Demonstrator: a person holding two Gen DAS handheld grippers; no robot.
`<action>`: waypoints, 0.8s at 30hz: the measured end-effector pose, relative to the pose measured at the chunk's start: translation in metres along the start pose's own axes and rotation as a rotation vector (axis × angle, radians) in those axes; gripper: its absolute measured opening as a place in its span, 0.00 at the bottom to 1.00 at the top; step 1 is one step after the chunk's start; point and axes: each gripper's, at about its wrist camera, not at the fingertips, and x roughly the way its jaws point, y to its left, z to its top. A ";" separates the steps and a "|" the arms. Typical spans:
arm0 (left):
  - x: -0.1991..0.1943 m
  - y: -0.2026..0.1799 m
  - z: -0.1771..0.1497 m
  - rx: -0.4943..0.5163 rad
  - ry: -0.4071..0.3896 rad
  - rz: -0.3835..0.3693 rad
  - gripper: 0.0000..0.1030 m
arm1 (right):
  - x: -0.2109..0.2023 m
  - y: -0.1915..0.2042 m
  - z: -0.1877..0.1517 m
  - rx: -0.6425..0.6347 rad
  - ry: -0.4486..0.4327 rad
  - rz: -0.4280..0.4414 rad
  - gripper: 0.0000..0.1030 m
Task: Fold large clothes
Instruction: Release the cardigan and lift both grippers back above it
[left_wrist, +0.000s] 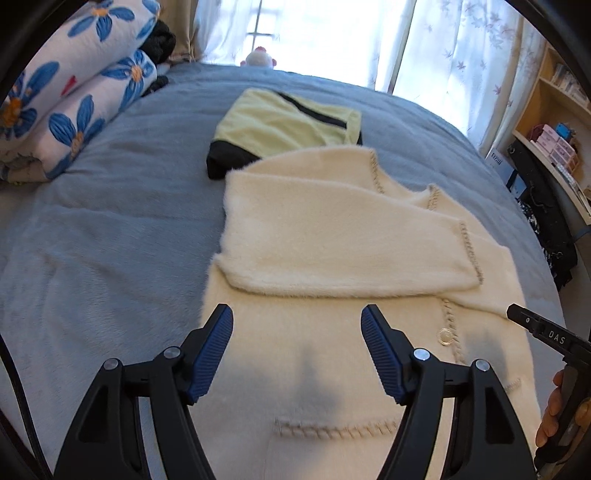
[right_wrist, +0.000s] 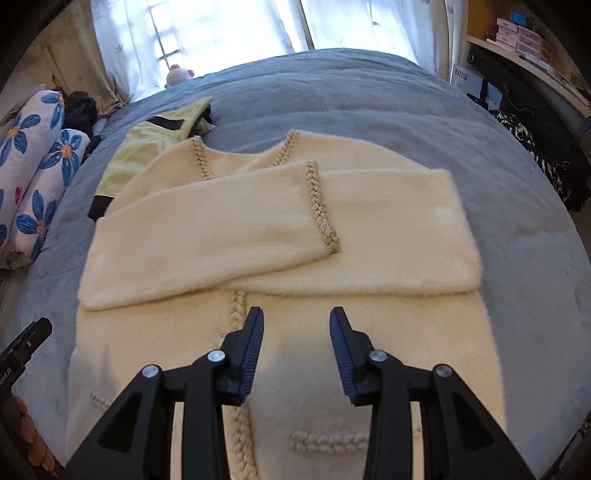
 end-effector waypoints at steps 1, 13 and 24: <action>-0.010 -0.001 -0.002 0.005 -0.015 0.005 0.68 | -0.007 0.002 -0.002 -0.006 -0.010 0.001 0.36; -0.098 0.003 -0.027 0.008 -0.126 0.016 0.69 | -0.093 0.017 -0.035 -0.073 -0.157 0.019 0.43; -0.136 0.011 -0.064 0.022 -0.144 0.037 0.70 | -0.135 0.016 -0.072 -0.103 -0.214 0.052 0.44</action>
